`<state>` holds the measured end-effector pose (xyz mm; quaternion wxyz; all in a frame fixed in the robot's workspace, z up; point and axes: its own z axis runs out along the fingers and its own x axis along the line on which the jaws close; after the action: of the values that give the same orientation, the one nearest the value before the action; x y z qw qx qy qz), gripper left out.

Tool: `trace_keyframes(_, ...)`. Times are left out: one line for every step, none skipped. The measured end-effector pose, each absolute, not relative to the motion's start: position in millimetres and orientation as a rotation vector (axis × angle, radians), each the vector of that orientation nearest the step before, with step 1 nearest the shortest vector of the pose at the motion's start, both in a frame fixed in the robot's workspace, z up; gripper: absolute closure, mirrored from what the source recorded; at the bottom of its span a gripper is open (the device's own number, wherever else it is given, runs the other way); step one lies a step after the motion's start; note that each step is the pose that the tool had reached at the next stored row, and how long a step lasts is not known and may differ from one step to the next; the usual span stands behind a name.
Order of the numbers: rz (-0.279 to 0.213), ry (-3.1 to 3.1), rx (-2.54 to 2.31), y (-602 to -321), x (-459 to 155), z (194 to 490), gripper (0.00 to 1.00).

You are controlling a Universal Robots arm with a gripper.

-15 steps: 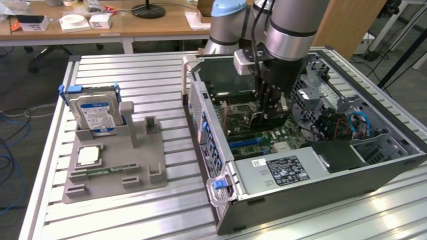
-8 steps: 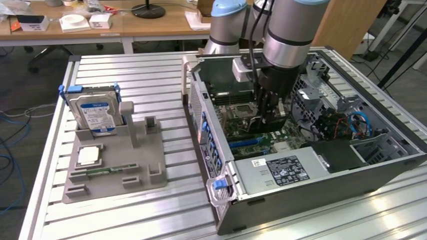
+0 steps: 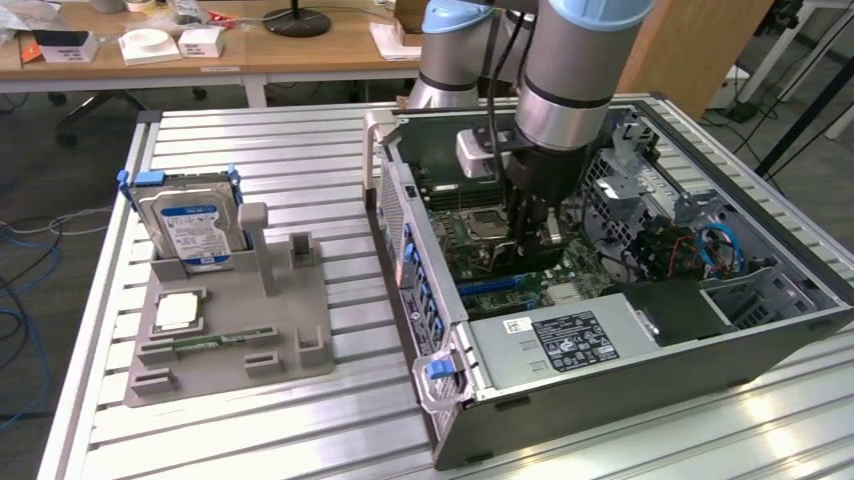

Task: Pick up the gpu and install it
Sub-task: 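Insert the gpu into the slot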

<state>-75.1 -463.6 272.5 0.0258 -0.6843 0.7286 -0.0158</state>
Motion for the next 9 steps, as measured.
trace_keyframes(-0.051,2.251,-2.114,-463.6,-76.1,270.7,0.74)
trace_keyframes(-0.052,2.251,-2.114,-463.6,-76.7,269.6,0.74)
trace_keyframes(-0.052,2.251,-2.114,-463.6,-77.2,269.0,0.74)
trace_keyframes(-0.052,2.251,-2.114,-463.6,-77.8,268.7,0.74)
trace_keyframes(-0.052,2.251,-2.114,-463.6,-78.6,268.5,0.74)
trace_keyframes(-0.052,2.251,-2.114,-463.6,-78.9,268.5,0.74)
trace_keyframes(-0.052,2.251,-2.114,-463.6,-78.8,268.5,0.74)
trace_keyframes(-0.052,2.251,-2.114,-463.6,-78.9,268.5,0.74)
trace_keyframes(-0.052,2.251,-2.114,-463.6,-78.9,268.5,0.74)
